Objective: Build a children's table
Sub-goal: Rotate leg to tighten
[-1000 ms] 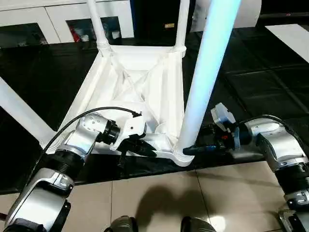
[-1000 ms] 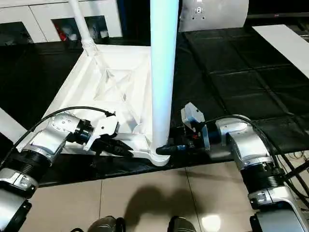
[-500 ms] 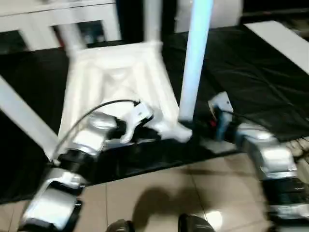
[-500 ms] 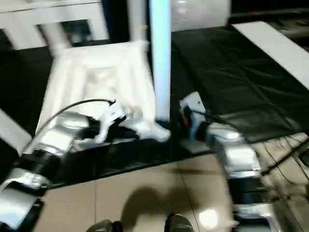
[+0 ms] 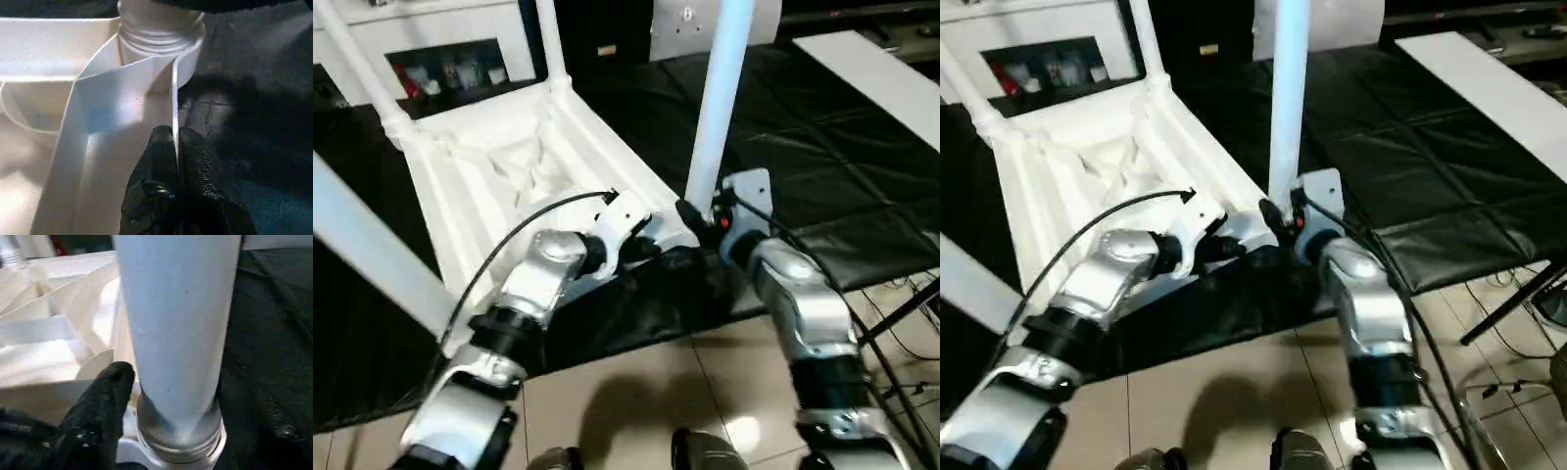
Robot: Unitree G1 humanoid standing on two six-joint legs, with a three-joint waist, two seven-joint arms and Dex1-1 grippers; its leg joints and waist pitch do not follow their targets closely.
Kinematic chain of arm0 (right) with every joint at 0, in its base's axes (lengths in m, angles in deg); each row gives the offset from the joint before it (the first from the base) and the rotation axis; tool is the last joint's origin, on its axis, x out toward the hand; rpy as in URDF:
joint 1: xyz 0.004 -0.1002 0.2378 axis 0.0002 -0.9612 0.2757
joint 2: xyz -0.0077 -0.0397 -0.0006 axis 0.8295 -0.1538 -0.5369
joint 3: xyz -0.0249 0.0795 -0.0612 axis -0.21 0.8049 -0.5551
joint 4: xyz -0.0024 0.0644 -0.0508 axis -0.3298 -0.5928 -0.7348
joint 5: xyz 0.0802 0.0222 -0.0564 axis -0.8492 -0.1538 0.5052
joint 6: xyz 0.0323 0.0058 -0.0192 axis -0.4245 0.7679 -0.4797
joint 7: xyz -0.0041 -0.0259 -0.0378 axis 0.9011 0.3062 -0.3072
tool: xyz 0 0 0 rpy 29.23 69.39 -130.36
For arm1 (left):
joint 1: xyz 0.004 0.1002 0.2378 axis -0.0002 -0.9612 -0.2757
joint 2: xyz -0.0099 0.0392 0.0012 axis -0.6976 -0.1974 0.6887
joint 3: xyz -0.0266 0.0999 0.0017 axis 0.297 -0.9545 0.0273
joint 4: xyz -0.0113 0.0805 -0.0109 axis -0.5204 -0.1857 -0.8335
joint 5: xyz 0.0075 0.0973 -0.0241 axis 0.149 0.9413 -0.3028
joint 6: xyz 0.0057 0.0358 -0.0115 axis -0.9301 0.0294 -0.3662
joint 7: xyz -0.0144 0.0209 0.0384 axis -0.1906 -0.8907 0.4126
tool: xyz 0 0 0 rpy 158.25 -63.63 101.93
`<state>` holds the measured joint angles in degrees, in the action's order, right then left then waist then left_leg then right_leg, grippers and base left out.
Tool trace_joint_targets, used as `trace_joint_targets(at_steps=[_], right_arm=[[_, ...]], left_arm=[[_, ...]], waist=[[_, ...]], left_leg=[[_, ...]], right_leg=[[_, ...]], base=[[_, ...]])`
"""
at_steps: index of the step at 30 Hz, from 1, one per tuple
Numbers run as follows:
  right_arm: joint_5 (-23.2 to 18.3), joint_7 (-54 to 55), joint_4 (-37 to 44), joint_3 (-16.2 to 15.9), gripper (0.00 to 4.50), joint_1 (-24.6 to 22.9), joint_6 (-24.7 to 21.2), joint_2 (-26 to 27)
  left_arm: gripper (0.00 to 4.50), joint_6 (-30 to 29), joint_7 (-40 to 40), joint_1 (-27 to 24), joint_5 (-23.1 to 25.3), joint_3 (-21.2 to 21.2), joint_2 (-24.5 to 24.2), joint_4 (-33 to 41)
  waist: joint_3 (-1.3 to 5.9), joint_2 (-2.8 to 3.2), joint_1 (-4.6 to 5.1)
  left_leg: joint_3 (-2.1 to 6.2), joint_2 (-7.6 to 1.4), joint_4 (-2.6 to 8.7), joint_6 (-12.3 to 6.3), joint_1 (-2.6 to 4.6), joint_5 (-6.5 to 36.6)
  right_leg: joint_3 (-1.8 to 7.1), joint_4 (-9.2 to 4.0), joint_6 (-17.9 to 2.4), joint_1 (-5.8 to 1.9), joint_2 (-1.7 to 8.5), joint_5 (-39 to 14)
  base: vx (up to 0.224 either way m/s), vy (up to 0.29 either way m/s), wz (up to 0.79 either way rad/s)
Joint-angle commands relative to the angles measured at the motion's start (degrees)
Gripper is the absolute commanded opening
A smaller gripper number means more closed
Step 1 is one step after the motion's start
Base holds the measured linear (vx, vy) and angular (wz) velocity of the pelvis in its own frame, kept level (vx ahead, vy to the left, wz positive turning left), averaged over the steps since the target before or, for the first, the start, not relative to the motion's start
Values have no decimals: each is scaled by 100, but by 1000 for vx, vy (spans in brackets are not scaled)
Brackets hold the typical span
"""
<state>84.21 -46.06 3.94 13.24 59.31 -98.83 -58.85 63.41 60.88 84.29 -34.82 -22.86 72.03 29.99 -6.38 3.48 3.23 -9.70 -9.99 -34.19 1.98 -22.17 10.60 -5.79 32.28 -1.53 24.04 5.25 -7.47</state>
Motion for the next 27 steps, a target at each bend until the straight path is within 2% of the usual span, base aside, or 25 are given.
trace_joint_targets(at_steps=[1,2,4,6,7,8,9,10,13,14,17,18,19,20,22,25,26,27], right_arm=[[-159,-508,46,-483,323,-140,-18,22],[-155,-571,37,-477,335,-148,23,-49],[-152,-893,-52,-468,357,-160,199,-371],[-296,-1411,-89,-407,364,-184,351,-659],[-371,-1771,-99,-419,385,-197,448,-840],[-461,-2321,-125,-457,392,-210,663,-1130],[-461,-2321,-125,-457,398,-210,663,-1130],[-586,-2665,-147,-427,406,-197,730,-1284],[-759,-3238,-248,-434,406,-121,819,-1556],[-785,-3451,-322,-459,406,-75,900,-1658],[-1045,-4268,-596,-528,406,101,961,-1875],[-1081,-4434,-618,-574,406,120,970,-1930],[-1124,-4624,-632,-629,406,144,927,-1994],[-1104,-4894,-691,-749,390,199,890,-2109],[-1062,-5101,-769,-859,380,267,846,-2187],[-1079,-5231,-889,-904,348,356,865,-2200],[-1099,-5309,-972,-919,348,415,882,-2195],[-1112,-5370,-1028,-933,327,460,897,-2184]], left_arm=[[0,406,179,22,-120,-28,-45,199],[0,405,228,3,-131,-30,-72,196],[0,508,511,-85,-170,-51,-191,202],[0,626,860,-178,-243,-107,-346,236],[0,629,1093,-217,-324,-123,-417,253],[0,745,1462,-266,-433,-163,-549,258],[0,745,1462,-266,-433,-163,-549,258],[0,940,1784,-297,-474,-242,-685,245],[0,1171,2244,-280,-439,-391,-918,117],[0,1246,2383,-261,-416,-428,-996,58],[0,1452,2918,-225,-432,-549,-1211,-21],[0,1481,3014,-227,-448,-574,-1248,-17],[0,1507,3109,-220,-449,-607,-1286,-21],[0,1562,3244,-197,-412,-676,-1358,-46],[0,1633,3363,-168,-385,-725,-1412,-79],[0,1730,3472,-131,-374,-779,-1457,-130],[0,1775,3544,-105,-373,-802,-1467,-162],[0,1798,3605,-89,-374,-819,-1472,-172]], waist=[[519,-17,-38],[513,-11,-41],[491,-4,-55],[464,-5,-85],[455,-13,-82],[457,-6,-93],[461,0,-100],[451,2,-101],[476,11,-171],[475,26,-233],[491,20,-329],[492,22,-367],[494,18,-377],[498,-29,-398],[486,-8,-438],[480,-21,-489],[470,-52,-494],[467,-40,-499]], left_leg=[[85,-205,313,-1022,16,542],[82,-211,313,-1055,11,497],[77,-227,325,-1001,33,637],[78,-237,348,-882,54,963],[78,-239,354,-855,52,1046],[85,-258,365,-803,69,1121],[84,-256,362,-811,74,1138],[81,-268,367,-797,69,1158],[77,-279,366,-826,96,1103],[64,-305,369,-812,122,1010],[54,-309,363,-846,106,905],[47,-320,363,-856,125,877],[46,-317,361,-864,123,858],[43,-318,361,-875,116,835],[38,-322,360,-856,119,843],[30,-311,363,-768,121,921],[29,-312,368,-719,123,985],[39,-312,374,-669,118,1023]], right_leg=[[243,-274,-1409,-435,296,-770],[245,-261,-1459,-442,303,-746],[236,-289,-1445,-430,294,-993],[239,-333,-1378,-431,300,-1410],[240,-341,-1361,-433,298,-1494],[248,-333,-1358,-430,301,-1548],[250,-338,-1361,-418,294,-1544],[261,-333,-1380,-407,299,-1511],[267,-311,-1448,-403,295,-1351],[284,-294,-1482,-380,297,-1242],[283,-238,-1588,-402,298,-980],[291,-226,-1605,-385,296,-929],[291,-220,-1624,-388,300,-905],[297,-214,-1648,-397,313,-898],[304,-225,-1633,-383,321,-1020],[310,-244,-1583,-376,323,-1246],[314,-261,-1552,-364,323,-1368],[313,-256,-1522,-374,327,-1476]], base=[[0,0,0],[0,0,0],[0,0,0],[0,0,0],[0,0,0],[0,0,0],[0,0,0],[0,0,0],[0,0,0],[0,0,0],[0,0,0],[0,0,0],[0,0,0],[0,0,0],[0,0,0],[0,0,0],[0,0,0],[0,0,0]])
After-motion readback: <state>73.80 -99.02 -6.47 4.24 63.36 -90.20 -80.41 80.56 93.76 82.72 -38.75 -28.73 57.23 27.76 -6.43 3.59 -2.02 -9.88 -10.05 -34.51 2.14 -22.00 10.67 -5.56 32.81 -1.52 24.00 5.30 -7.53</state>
